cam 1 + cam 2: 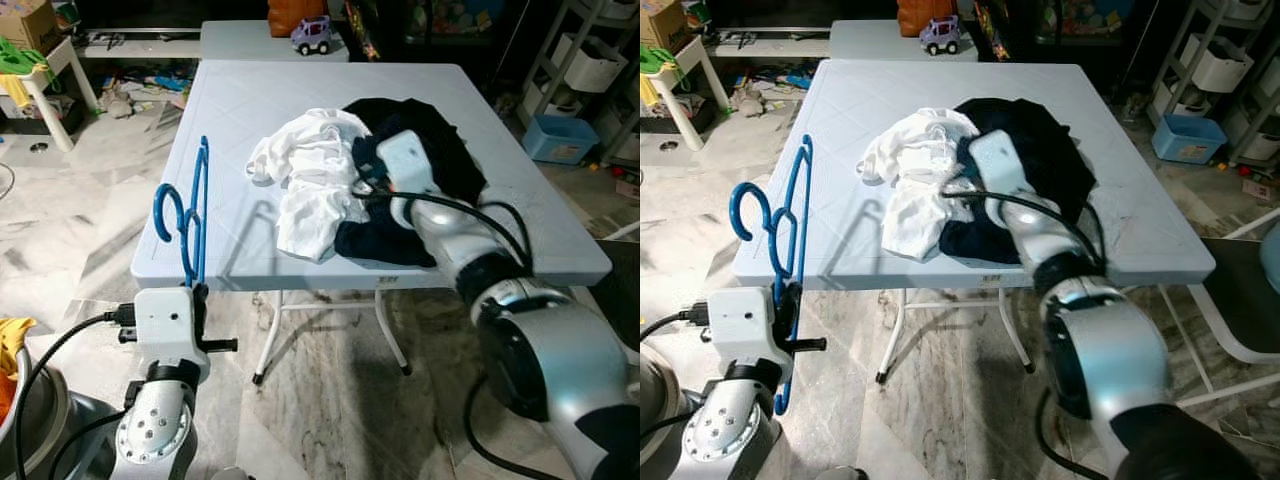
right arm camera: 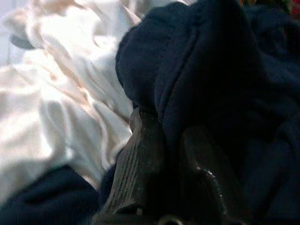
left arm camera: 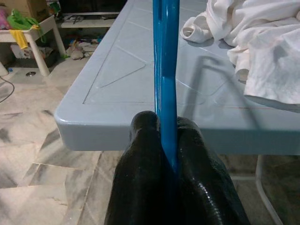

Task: Hang hanger

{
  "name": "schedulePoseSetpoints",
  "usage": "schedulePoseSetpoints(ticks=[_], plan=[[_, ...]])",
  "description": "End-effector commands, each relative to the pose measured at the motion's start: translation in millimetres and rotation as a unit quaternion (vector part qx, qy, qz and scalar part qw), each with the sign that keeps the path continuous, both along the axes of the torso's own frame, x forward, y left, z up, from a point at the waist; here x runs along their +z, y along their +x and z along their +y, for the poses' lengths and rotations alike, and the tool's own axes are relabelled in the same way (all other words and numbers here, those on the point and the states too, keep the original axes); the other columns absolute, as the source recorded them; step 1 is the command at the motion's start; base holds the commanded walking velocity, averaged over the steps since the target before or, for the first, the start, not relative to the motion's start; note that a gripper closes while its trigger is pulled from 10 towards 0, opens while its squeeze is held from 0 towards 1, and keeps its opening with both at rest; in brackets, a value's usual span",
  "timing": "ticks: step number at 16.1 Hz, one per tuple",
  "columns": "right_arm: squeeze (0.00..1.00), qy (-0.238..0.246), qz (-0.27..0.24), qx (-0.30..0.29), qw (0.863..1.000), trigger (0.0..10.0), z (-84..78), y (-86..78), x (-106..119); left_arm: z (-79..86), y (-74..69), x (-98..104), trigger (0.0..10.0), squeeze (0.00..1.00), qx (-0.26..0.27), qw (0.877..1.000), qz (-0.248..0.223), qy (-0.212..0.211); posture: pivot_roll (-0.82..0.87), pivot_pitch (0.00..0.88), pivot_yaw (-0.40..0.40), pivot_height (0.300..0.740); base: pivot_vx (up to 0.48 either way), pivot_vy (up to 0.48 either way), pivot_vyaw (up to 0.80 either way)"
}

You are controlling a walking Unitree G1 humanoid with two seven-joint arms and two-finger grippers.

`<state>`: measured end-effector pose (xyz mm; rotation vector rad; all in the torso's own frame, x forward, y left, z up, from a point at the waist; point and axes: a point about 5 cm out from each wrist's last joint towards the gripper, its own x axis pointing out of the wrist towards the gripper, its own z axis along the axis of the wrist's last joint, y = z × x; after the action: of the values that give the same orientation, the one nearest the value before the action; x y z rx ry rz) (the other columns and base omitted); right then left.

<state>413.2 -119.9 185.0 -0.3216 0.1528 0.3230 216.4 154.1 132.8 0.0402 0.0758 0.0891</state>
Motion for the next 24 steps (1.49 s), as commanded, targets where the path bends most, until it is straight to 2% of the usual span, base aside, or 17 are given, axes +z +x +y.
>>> schedulePoseSetpoints(ticks=[1,3,6,7,8,9,10,13,16,18,19,22,24], plan=[[1.0,0.003,0.008,-0.007,1.0,10.0,-10.7,-0.3,-1.7,-1.6,2.6,0.7,10.0,0.0,-0.006,1.0,-0.004,-0.001,0.15,0.065,-0.055,0.74,0.0,0.0,0.0],[1.0,-0.009,0.007,-0.001,1.0,10.0,-22.4,-1.0,-1.6,-2.9,5.5,1.6,10.0,0.0,-0.011,1.0,-0.008,-0.001,0.14,0.055,-0.049,0.74,0.0,0.0,0.0],[1.0,0.03,-0.004,0.007,1.0,10.0,-28.3,0.2,7.2,-3.5,10.3,1.3,10.0,0.0,-0.014,1.0,-0.01,-0.001,0.13,0.041,-0.046,0.74,0.0,0.0,0.0],[0.75,0.061,-0.013,0.033,0.998,10.0,-28.2,-0.1,12.9,-3.8,11.5,2.0,10.0,0.0,-0.015,1.0,-0.013,-0.001,0.13,0.035,-0.049,0.74,0.0,0.0,0.0],[0.62,0.066,-0.013,0.042,0.997,10.0,-30.3,-0.6,13.9,-3.6,12.5,2.2,10.0,0.0,-0.013,1.0,-0.015,-0.001,0.13,0.032,-0.052,0.74,0.0,0.0,0.0],[0.07,0.068,-0.009,0.054,0.996,10.0,-35.9,-1.2,15.8,-2.4,12.6,2.3,10.0,0.0,-0.011,1.0,-0.017,-0.001,0.13,0.028,-0.055,0.74,0.0,0.0,0.0],[0.0,0.064,-0.008,0.066,0.996,10.0,-40.8,-1.9,18.3,-1.4,11.8,1.6,10.0,0.0,-0.008,1.0,-0.017,-0.001,0.12,0.025,-0.057,0.74,0.0,0.0,0.0],[0.0,0.028,0.007,0.086,0.996,10.0,-53.1,-4.4,18.1,-1.5,13.6,0.6,10.0,0.0,-0.008,1.0,-0.018,-0.001,0.11,0.017,-0.059,0.74,0.0,0.0,0.0],[0.0,-0.004,0.047,0.119,0.992,10.0,-65.9,-9.4,13.9,-1.7,15.2,0.7,10.0,0.0,-0.008,1.0,-0.023,0.0,0.11,0.014,-0.06,0.74,0.0,0.0,0.0],[0.0,0.008,0.059,0.136,0.989,10.0,-68.1,-11.4,13.4,-2.6,15.4,0.3,10.0,0.0,-0.008,1.0,-0.024,-0.001,0.1,0.013,-0.06,0.74,0.0,0.0,0.0],[0.0,0.027,0.074,0.164,0.983,10.0,-68.7,-14.4,12.0,-2.4,15.2,0.3,10.0,0.0,-0.008,1.0,-0.024,-0.001,0.1,0.014,-0.059,0.74,0.0,0.0,0.0],[0.0,0.053,0.104,0.203,0.972,10.0,-74.5,-21.1,7.0,-2.0,14.5,0.0,10.0,0.0,-0.01,1.0,-0.023,-0.001,0.1,0.016,-0.055,0.74,0.0,0.0,0.0],[0.0,0.058,0.112,0.205,0.971,10.0,-81.5,-24.1,4.6,-2.7,14.3,-1.0,10.0,0.0,-0.02,1.0,-0.019,-0.008,0.1,0.018,-0.052,0.74,0.0,0.0,0.0]])
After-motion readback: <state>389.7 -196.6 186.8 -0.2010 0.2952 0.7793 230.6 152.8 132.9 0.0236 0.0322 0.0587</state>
